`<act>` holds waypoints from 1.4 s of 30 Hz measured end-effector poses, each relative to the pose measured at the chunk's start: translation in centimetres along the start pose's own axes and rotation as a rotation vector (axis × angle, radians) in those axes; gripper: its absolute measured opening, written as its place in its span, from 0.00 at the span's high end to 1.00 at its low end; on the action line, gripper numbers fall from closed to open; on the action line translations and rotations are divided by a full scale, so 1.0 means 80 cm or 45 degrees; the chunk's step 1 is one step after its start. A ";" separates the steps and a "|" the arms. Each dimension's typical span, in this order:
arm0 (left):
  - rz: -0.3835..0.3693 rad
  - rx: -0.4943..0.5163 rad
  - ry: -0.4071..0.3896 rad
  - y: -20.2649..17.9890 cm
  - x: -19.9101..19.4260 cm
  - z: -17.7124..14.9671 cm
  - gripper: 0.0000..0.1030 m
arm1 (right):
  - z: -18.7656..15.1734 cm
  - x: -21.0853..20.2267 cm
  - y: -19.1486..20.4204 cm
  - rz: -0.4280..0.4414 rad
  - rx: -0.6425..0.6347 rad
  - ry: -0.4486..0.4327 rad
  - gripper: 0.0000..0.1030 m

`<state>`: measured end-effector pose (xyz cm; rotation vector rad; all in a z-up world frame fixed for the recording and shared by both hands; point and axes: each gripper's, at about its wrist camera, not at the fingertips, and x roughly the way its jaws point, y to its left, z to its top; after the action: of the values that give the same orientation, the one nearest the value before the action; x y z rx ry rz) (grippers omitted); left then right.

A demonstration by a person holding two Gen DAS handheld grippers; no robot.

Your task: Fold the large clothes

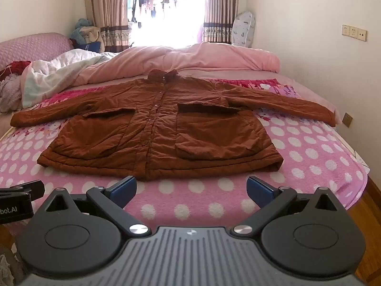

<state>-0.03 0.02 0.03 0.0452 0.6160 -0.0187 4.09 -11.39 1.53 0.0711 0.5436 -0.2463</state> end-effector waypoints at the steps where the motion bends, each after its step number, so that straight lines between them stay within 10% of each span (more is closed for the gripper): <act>1: 0.000 0.001 -0.001 0.000 -0.001 0.000 0.00 | 0.000 0.000 0.000 -0.002 0.003 -0.005 0.00; 42: -0.004 -0.015 0.011 0.001 0.003 0.000 0.00 | 0.001 0.000 -0.005 -0.010 -0.007 -0.001 0.00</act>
<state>0.17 0.13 -0.08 0.0333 0.6249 -0.0177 4.08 -11.84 1.61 0.0635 0.5439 -0.2524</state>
